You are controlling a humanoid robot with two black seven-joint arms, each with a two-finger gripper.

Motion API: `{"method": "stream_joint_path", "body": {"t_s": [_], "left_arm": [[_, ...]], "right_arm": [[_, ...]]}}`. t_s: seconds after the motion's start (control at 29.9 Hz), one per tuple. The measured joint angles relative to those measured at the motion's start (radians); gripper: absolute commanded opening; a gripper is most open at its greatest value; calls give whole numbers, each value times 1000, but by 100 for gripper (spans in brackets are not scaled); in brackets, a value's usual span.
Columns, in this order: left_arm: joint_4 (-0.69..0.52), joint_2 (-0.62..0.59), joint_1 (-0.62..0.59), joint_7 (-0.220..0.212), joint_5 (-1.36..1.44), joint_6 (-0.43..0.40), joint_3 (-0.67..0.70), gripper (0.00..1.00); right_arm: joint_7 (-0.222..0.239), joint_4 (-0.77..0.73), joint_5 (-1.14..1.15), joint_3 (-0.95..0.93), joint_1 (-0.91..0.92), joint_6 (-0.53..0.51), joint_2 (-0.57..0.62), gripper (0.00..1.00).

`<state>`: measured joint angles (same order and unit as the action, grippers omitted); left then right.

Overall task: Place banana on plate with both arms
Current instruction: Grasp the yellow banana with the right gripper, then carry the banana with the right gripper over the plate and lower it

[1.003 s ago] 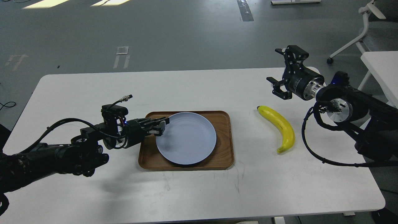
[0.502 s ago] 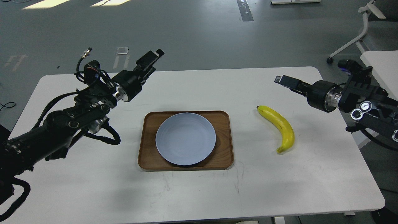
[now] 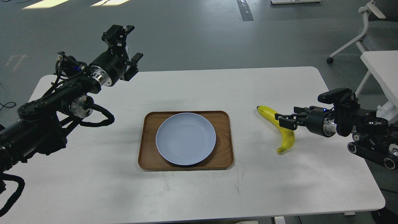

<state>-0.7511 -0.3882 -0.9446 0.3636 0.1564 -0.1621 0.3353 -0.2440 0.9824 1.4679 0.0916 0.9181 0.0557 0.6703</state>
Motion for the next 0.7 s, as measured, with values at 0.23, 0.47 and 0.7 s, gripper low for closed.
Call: {"method": "stream_joint_path", "body": {"t_s": [0.23, 0.47, 0.7], "left_arm": [[-1, -15, 9, 8, 2, 1, -1, 98], [0, -16, 20, 11, 10, 8, -6, 98], [1, -12, 29, 11, 16, 10, -14, 98]], "right_arm": [[0, -43, 7, 50, -4, 18, -39, 46], [-48, -69, 25, 110, 15, 37, -53, 31], [-106, -77, 47, 116, 49, 41, -57, 22]]}}
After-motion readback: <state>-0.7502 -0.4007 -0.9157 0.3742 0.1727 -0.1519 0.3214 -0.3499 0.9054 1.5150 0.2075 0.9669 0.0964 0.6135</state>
